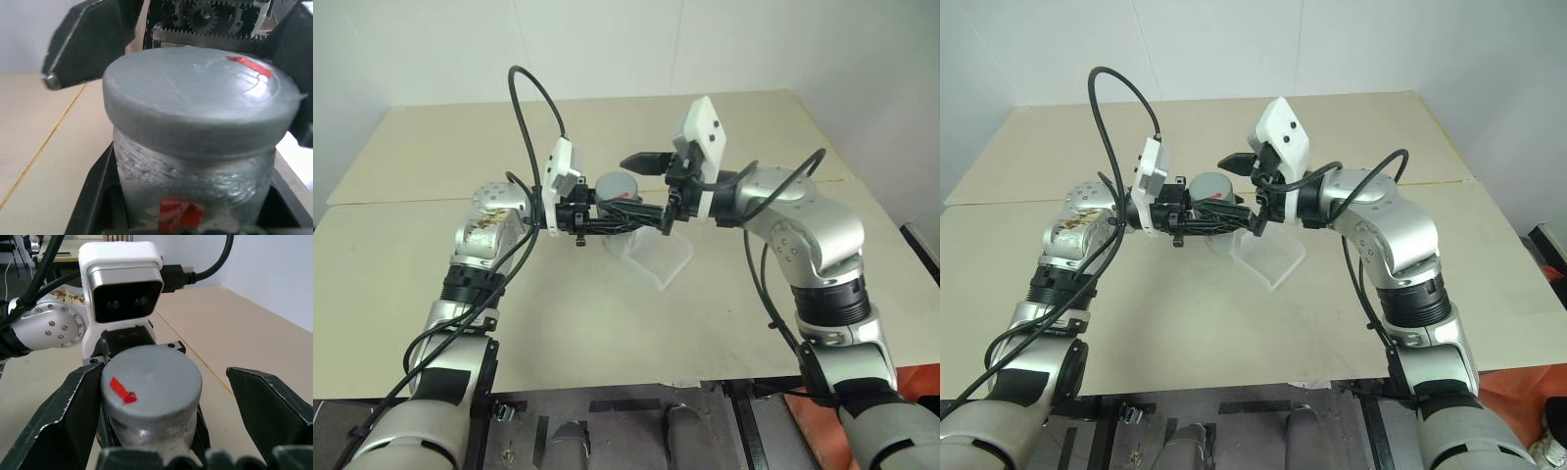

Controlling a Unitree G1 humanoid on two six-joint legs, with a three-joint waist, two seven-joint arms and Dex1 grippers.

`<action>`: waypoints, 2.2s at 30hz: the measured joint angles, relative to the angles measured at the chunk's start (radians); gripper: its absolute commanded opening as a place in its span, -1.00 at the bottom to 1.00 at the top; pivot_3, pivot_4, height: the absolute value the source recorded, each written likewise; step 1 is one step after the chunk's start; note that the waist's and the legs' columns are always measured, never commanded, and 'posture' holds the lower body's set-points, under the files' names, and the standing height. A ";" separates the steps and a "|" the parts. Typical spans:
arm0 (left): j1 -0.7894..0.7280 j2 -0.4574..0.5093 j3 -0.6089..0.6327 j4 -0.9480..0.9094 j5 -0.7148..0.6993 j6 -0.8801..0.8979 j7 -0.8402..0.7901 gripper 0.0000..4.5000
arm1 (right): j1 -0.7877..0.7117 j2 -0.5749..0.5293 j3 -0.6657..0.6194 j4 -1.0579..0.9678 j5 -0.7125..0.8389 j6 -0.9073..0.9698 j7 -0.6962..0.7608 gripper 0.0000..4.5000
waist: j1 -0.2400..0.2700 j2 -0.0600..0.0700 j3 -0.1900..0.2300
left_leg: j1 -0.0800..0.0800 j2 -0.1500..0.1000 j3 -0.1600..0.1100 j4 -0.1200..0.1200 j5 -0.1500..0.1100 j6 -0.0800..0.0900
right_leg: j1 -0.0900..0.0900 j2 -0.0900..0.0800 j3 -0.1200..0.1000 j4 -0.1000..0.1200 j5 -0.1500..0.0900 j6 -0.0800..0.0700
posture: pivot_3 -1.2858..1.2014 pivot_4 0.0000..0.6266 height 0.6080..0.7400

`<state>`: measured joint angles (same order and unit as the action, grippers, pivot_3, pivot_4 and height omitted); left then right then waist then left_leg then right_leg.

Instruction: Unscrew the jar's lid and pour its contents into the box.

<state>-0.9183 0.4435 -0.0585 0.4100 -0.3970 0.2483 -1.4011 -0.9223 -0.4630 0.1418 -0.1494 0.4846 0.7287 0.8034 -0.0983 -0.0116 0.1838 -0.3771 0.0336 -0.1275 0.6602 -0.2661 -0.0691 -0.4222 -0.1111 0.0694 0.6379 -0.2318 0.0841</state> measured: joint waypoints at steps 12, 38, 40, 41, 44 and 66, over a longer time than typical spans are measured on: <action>0.025 0.024 0.020 -0.014 -0.004 0.011 -0.023 -0.13 | 0.043 -0.115 -0.135 0.037 -0.002 0.000 -0.046 0.98 | 0.004 0.000 0.000 | 0.000 0.000 0.000 0.000 0.000 0.000 | 0.000 0.000 0.000 -0.001 0.000 0.000 | 0.03 -0.52 1.00; 0.013 -0.021 0.014 0.000 0.000 0.010 -0.030 -0.13 | 0.073 -0.031 -0.105 -0.201 0.128 0.088 -0.079 0.98 | 0.001 0.000 0.000 | 0.000 0.000 0.000 0.000 0.000 0.000 | 0.000 0.000 0.000 0.000 0.000 0.000 | 0.03 -0.52 1.00; 0.013 -0.021 0.014 0.000 0.001 0.009 -0.029 -0.13 | 0.066 -0.018 -0.089 -0.201 0.126 0.088 -0.088 0.98 | 0.001 0.000 0.000 | 0.000 0.000 0.000 0.000 0.000 0.000 | 0.000 0.000 0.000 0.000 0.000 0.000 | 0.03 -0.52 1.00; 0.013 -0.022 0.014 0.000 0.001 0.009 -0.028 -0.13 | 0.063 -0.012 -0.078 -0.201 0.125 0.088 -0.089 0.98 | 0.001 0.000 0.000 | 0.000 0.000 0.000 0.000 0.000 0.000 | 0.000 0.000 0.000 0.000 0.000 0.000 | 0.03 -0.52 1.00; 0.013 -0.025 0.014 0.000 0.002 0.008 -0.028 -0.13 | 0.048 0.007 -0.055 -0.193 0.116 0.088 -0.094 0.98 | 0.000 0.000 0.000 | 0.000 0.000 0.000 0.000 0.000 0.000 | 0.000 0.000 0.000 0.000 0.000 0.000 | 0.03 -0.52 1.00; 0.013 -0.018 0.015 -0.001 0.002 0.009 -0.022 -0.13 | 0.003 0.097 0.006 -0.055 0.000 0.058 -0.120 0.98 | 0.000 0.000 0.000 | 0.000 0.000 0.000 0.000 0.000 0.000 | 0.000 0.000 0.000 0.000 0.000 0.000 | 0.03 -0.52 1.00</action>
<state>-0.9049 0.4257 -0.0434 0.4085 -0.3955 0.2576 -1.4230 -0.9188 -0.3656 0.1478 -0.2042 0.4845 0.7867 0.6836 -0.0978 -0.0116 0.1838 -0.3770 0.0335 -0.1277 0.6602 -0.2661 -0.0691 -0.4222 -0.1112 0.0694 0.6380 -0.2318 0.0841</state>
